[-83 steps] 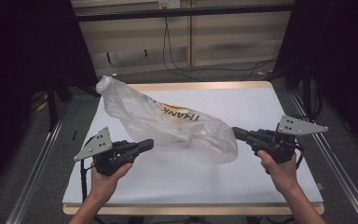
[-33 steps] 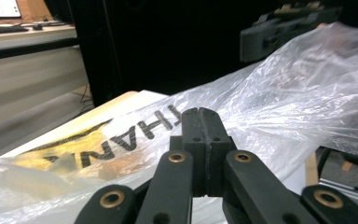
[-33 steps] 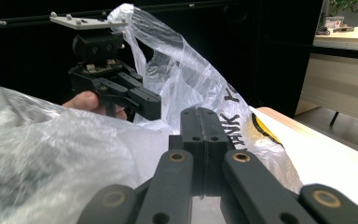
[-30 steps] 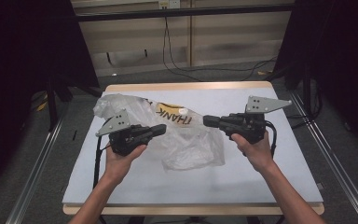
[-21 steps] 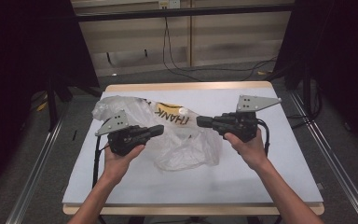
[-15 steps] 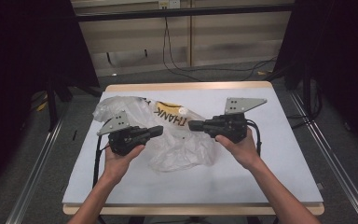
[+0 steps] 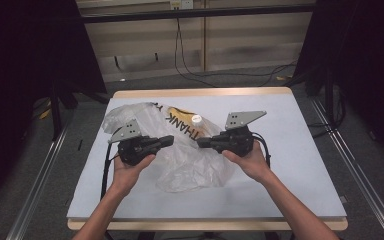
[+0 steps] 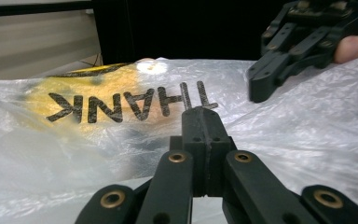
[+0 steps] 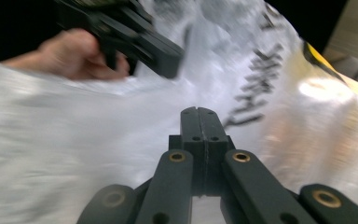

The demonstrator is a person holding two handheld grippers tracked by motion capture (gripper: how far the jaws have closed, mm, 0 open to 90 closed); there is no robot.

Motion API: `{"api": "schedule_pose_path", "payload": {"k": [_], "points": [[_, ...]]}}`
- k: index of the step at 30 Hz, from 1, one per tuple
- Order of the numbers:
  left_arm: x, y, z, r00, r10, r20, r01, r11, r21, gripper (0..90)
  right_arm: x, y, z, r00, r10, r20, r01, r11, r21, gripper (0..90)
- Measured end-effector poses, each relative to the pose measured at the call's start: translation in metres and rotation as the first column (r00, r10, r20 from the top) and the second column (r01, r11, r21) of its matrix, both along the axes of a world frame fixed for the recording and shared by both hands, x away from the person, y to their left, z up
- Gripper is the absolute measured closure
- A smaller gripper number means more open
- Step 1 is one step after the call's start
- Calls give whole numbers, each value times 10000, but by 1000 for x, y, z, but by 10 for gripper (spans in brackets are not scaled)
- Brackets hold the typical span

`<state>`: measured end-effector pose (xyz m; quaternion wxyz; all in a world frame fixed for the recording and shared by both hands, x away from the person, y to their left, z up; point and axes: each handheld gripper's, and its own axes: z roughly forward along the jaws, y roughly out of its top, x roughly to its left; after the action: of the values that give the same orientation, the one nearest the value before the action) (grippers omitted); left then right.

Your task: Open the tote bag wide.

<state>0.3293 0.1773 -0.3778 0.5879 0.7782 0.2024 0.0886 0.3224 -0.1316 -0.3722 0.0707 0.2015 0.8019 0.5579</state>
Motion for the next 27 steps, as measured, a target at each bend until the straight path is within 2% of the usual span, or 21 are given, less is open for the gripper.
{"api": "schedule_pose_path", "payload": {"k": [1, 2, 4, 7, 13, 15, 17, 18, 19, 20, 21, 24, 25, 27], "points": [[1, 0, -1, 10000, 41, 12, -41, 10000, 71, 900, 7, -2, -4, 9996, -267, -39, 265, 9992, -286, 900], [2, 0, -1, 10000, 30, 68, -30, 9999, 96, 900, 7, -2, -4, 9996, -267, -39, 265, 9992, -286, 900], [3, 0, -2, 9999, 120, 22, -120, 9999, 123, 900, 18, -5, -10, 9984, -564, -58, 560, 9968, -573, 900], [3, 1, -2, 9999, 138, -2, -138, 9999, 74, 900, 23, -7, -13, 9975, -695, -156, 686, 9963, -526, 900], [2, 4, 1, 9998, 151, 145, -151, 9999, 6, 900, 31, -16, -15, 9900, -1399, 204, 1411, 9859, -896, 900], [2, 5, 1, 9998, 167, 143, -168, 9999, 21, 900, 39, -22, -17, 9816, -1883, 325, 1908, 9748, -1154, 900], [2, 4, 1, 9999, 127, 112, -128, 9999, 43, 900, 43, -24, -18, 9793, -2006, 269, 2023, 9729, -1122, 900], [3, 4, 0, 9998, 153, 157, -155, 9998, 148, 900, 51, -27, -18, 9738, -2260, 257, 2274, 9693, -939, 900], [3, 4, 0, 9998, 145, 128, -148, 9997, 193, 900, 56, -28, -19, 9723, -2333, 161, 2338, 9689, -813, 900], [4, 3, -1, 9998, 131, 118, -133, 9997, 218, 900, 56, -28, -19, 9723, -2333, 161, 2338, 9689, -813, 900], [5, 3, -4, 9998, 170, 43, -172, 9991, 400, 900, 63, -29, -21, 9677, -2512, 210, 2521, 9633, -919, 900], [6, 2, -8, 9998, 189, 20, -189, 9980, 604, 900, 70, -31, -26, 9636, -2672, 53, 2666, 9598, -882, 900], [9, 1, -12, 9997, 218, -83, -211, 9969, 759, 900, 75, -32, -32, 9580, -2867, -25, 2852, 9539, -939, 900], [14, -1, -16, 9996, 238, -162, -223, 9958, 883, 900, 80, -35, -39, 9521, -3057, -121, 3033, 9484, -921, 900]]}}
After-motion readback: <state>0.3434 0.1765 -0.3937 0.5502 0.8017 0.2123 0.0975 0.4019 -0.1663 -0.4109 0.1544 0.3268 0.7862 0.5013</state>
